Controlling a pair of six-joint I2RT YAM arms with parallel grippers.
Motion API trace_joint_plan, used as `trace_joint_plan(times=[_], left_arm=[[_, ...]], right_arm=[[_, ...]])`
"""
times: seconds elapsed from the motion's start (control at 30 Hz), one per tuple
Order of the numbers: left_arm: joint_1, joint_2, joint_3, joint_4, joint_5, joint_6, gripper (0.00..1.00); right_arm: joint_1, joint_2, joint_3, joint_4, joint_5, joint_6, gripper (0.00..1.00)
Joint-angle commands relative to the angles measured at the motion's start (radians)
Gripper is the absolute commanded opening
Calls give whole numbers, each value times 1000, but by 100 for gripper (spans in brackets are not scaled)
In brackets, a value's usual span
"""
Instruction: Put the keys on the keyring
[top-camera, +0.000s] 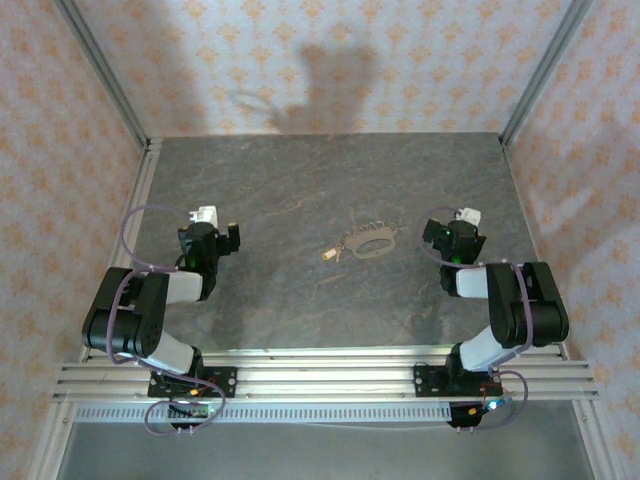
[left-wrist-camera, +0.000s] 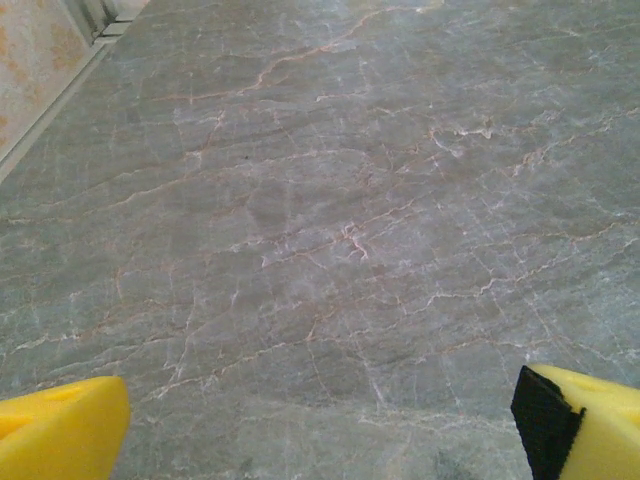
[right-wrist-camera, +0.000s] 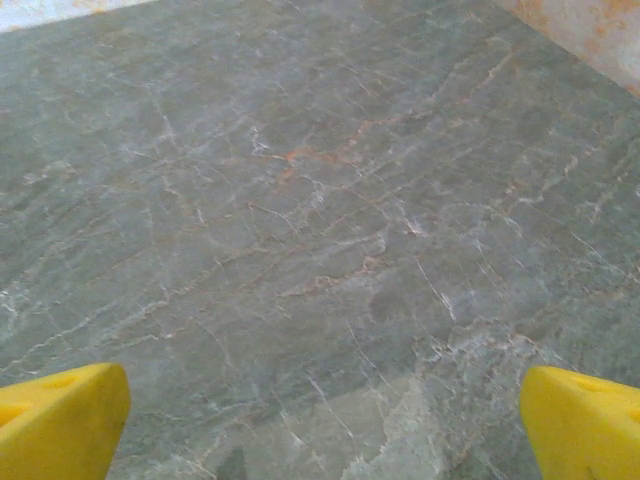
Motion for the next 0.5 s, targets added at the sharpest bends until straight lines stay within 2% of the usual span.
trace_joint_plan(times=[0.0,0.47], left_arm=[[8,-6,31,10,20,-4,100],[10,-5,29,20,21,-3,100]], right_arm=[[-7,-23,2,43,-41,-25,99],[3,-17,9,43,-45,-41,99]])
